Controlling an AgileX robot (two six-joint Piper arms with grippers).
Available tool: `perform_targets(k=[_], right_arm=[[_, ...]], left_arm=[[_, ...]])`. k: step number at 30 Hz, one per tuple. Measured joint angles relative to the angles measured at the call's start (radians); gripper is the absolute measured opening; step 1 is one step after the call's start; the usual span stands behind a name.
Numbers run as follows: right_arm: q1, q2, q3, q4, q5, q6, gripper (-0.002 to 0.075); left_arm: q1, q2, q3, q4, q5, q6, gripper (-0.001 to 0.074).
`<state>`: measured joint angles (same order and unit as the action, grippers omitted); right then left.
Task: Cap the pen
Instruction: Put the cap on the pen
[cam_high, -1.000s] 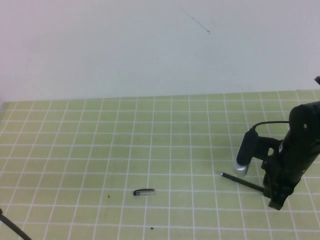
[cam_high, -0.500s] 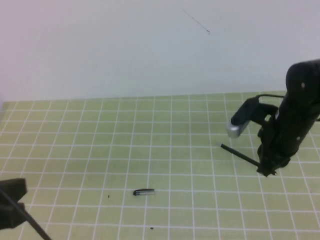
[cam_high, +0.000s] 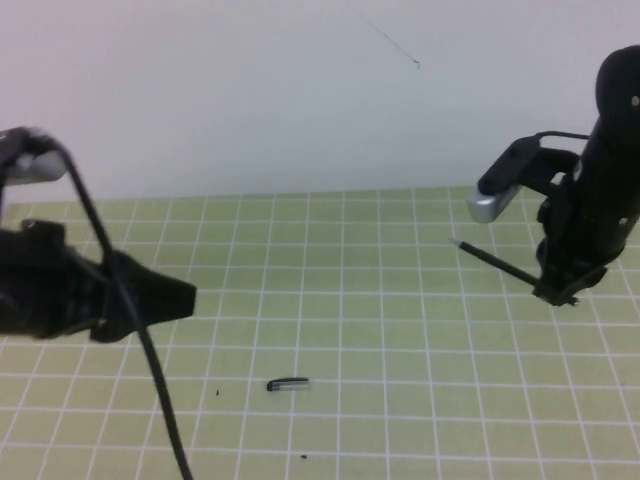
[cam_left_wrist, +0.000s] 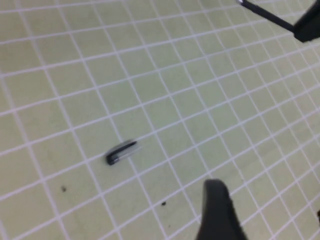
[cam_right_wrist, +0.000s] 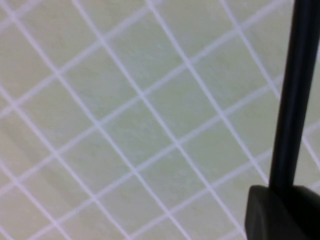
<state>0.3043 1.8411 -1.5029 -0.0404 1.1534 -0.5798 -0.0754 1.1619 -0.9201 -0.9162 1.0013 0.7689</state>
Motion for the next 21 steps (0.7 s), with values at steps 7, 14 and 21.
perform_targets(k=[7, 14, 21], right_arm=[[-0.078, 0.0, 0.0, -0.002, 0.021, 0.093, -0.0003], [-0.102, 0.0, 0.0, 0.019, 0.071, 0.122, -0.0003], [-0.102, 0.0, 0.0, 0.064, 0.081, 0.122, -0.0003]], left_arm=[[-0.194, 0.207, -0.134, 0.211, -0.066, 0.068, 0.041], [-0.336, 0.387, -0.165, 0.398, -0.184, 0.292, 0.041], [-0.361, 0.547, -0.167, 0.452, -0.287, 0.361, 0.0406]])
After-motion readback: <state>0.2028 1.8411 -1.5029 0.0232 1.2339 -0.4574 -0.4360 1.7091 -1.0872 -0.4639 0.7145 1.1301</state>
